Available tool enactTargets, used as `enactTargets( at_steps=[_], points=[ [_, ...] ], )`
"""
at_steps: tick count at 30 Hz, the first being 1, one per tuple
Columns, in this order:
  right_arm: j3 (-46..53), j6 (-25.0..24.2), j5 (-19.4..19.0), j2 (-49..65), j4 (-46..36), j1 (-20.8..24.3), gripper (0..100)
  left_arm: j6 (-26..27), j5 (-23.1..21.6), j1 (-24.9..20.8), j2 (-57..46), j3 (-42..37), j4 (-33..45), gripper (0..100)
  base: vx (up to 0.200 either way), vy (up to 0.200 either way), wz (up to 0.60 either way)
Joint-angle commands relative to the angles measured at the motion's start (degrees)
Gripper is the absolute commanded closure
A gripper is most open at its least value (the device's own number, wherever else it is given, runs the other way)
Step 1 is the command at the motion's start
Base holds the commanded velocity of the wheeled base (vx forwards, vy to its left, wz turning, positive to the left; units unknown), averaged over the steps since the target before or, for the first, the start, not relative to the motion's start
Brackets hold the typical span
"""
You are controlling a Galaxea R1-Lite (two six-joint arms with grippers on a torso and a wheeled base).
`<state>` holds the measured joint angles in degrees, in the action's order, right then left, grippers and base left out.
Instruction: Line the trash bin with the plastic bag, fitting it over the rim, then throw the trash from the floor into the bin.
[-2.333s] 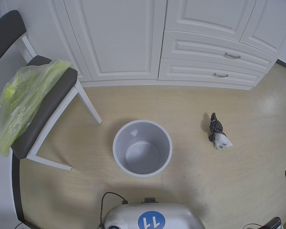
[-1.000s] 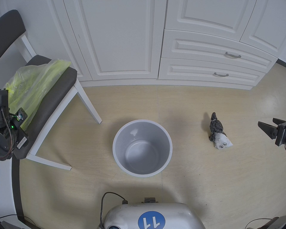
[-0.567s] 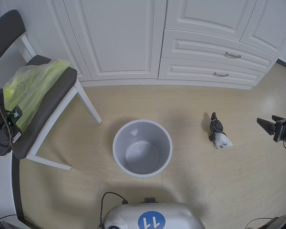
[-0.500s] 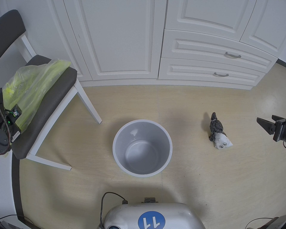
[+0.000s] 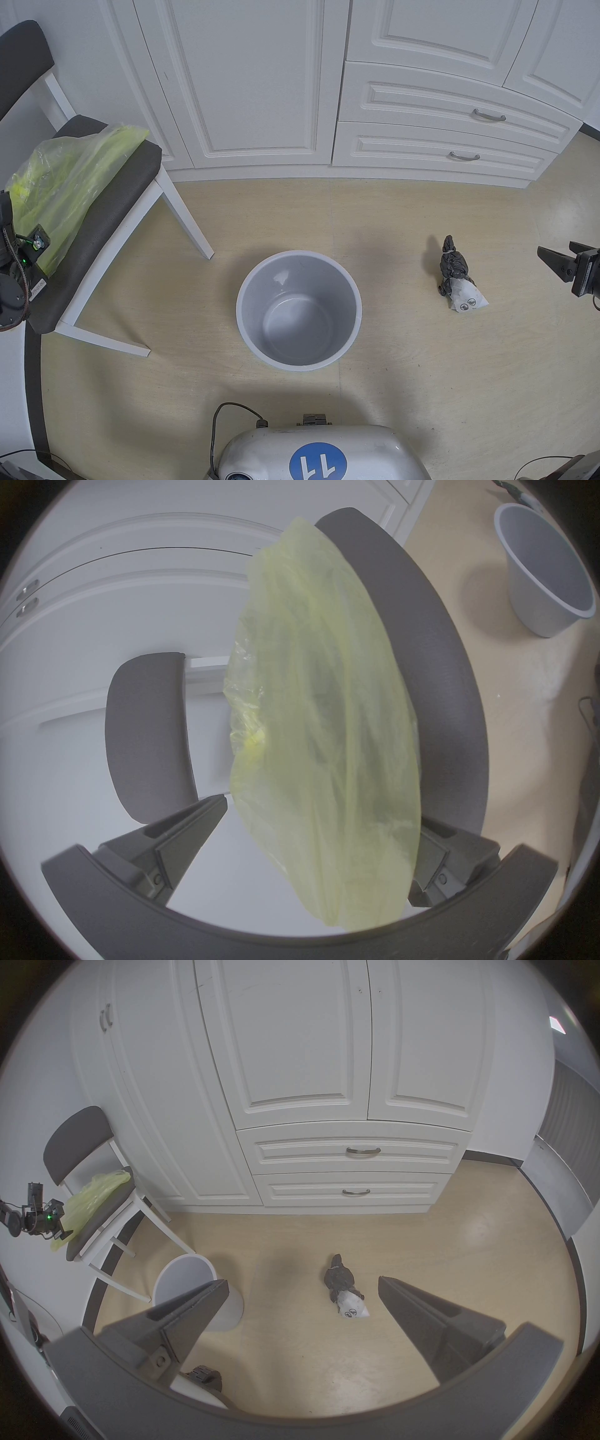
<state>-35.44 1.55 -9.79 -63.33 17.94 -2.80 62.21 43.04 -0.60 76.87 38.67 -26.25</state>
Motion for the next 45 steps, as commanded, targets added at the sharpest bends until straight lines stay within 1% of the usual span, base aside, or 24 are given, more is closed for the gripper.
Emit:
enactTargets(
  at_steps=[1,3,4,8,18,19,20,21,22,23,25,27,28,29,30,32,33,34,35,36,37,42,44,45],
  points=[
    [0.1,0.0,-0.5,0.5,0.0,0.0,0,0.7,0.0,0.3,1.0,0.2,-1.7,0,0.0,0.0,0.0],
    [0.3,-0.1,-1.4,0.8,0.1,0.0,0,0.9,0.0,0.4,1.6,0.1,-3.4,0,0.0,0.0,0.0],
    [0.5,-0.1,-2.5,1.1,0.1,0.0,0,1.2,-0.1,0.5,1.9,0.0,-4.4,100,0.0,0.0,0.0],
    [0.8,-0.1,-5.2,1.8,0.1,-0.4,0,2.7,-0.1,0.6,2.2,-0.3,-6.5,100,0.0,0.0,0.0],
    [0.9,0.0,-5.3,1.8,1.0,-0.4,0,2.7,-0.9,0.3,1.6,-2.2,-9.3,100,0.0,0.0,0.0],
    [1.6,0.0,-5.3,1.7,2.4,-0.4,0,2.6,-2.8,0.2,1.3,-3.7,-12.2,100,0.0,0.0,0.0],
    [1.9,0.0,-5.4,1.8,2.9,-0.4,0,2.5,-3.4,0.2,1.3,-4.0,-13.1,100,0.0,0.0,0.0],
    [2.6,0.1,-5.4,1.8,4.1,-0.4,0,1.8,-5.7,0.3,0.8,-5.0,-15.9,100,0.0,0.0,0.0],
    [2.8,0.1,-5.4,1.9,4.9,-0.4,0,1.1,-6.4,0.4,0.6,-5.4,-17.2,100,0.0,0.0,0.0],
    [3.1,0.1,-5.3,2.1,6.3,-0.5,0,-0.9,-7.8,0.4,-0.2,-5.9,-18.2,100,0.0,0.0,0.0],
    [3.2,-0.1,-5.2,3.7,8.0,-1.2,0,-4.6,-8.7,-0.3,-2.7,-7.1,-18.1,100,0.0,0.0,0.0],
    [3.2,-0.2,-5.3,6.0,8.2,-3.3,0,-9.2,-9.3,-1.9,-3.8,-8.3,-18.0,100,0.0,0.0,0.0],
    [3.2,-0.1,-5.6,7.9,8.2,-5.2,0,-14.1,-10.3,-4.2,-3.9,-8.8,-18.0,100,0.0,0.0,0.0],
    [3.2,-0.1,-5.9,8.7,8.2,-5.7,0,-16.5,-10.8,-5.2,-3.9,-8.8,-18.0,100,0.0,0.0,0.0],
    [3.0,-0.1,-6.8,10.7,8.2,-6.8,0,-22.3,-12.2,-7.3,-4.0,-8.5,-18.0,100,0.0,0.0,0.0],
    [2.9,-0.2,-8.4,13.5,8.2,-7.6,0,-28.5,-14.4,-9.3,-4.4,-7.8,-18.0,100,0.0,0.0,0.0],
    [2.9,-0.2,-8.9,14.4,8.2,-7.7,0,-30.0,-15.1,-9.9,-4.5,-7.6,-18.0,100,0.0,0.0,0.0],
    [3.1,-0.1,-9.6,16.0,8.2,-7.8,0,-33.6,-16.8,-10.5,-4.8,-7.4,-18.2,100,0.0,0.0,0.0],
    [3.2,0.1,-9.8,17.1,7.7,-7.8,0,-36.5,-18.1,-10.7,-5.2,-7.4,-18.6,100,0.0,0.0,0.0],
    [3.3,0.1,-9.9,17.4,7.5,-7.7,0,-37.3,-18.4,-10.7,-5.4,-7.5,-18.7,100,0.0,0.0,0.0],
    [3.4,0.6,-9.9,18.5,7.3,-7.2,0,-41.7,-20.4,-11.2,-6.3,-7.5,-18.7,100,0.0,0.0,0.0],
    [3.3,2.0,-10.3,18.0,7.2,-5.2,0,-53.4,-24.7,-14.2,-6.9,-4.7,-19.1,100,0.0,0.0,0.0],
    [3.0,1.9,-10.0,16.7,7.2,-3.3,0,-56.5,-26.1,-15.0,-6.6,-3.0,-19.3,100,0.0,0.0,0.0],
    [3.0,2.0,-9.5,16.1,7.2,-1.3,0,-58.2,-27.2,-15.9,-6.3,-1.8,-19.5,100,0.0,0.0,0.0]
  ],
)
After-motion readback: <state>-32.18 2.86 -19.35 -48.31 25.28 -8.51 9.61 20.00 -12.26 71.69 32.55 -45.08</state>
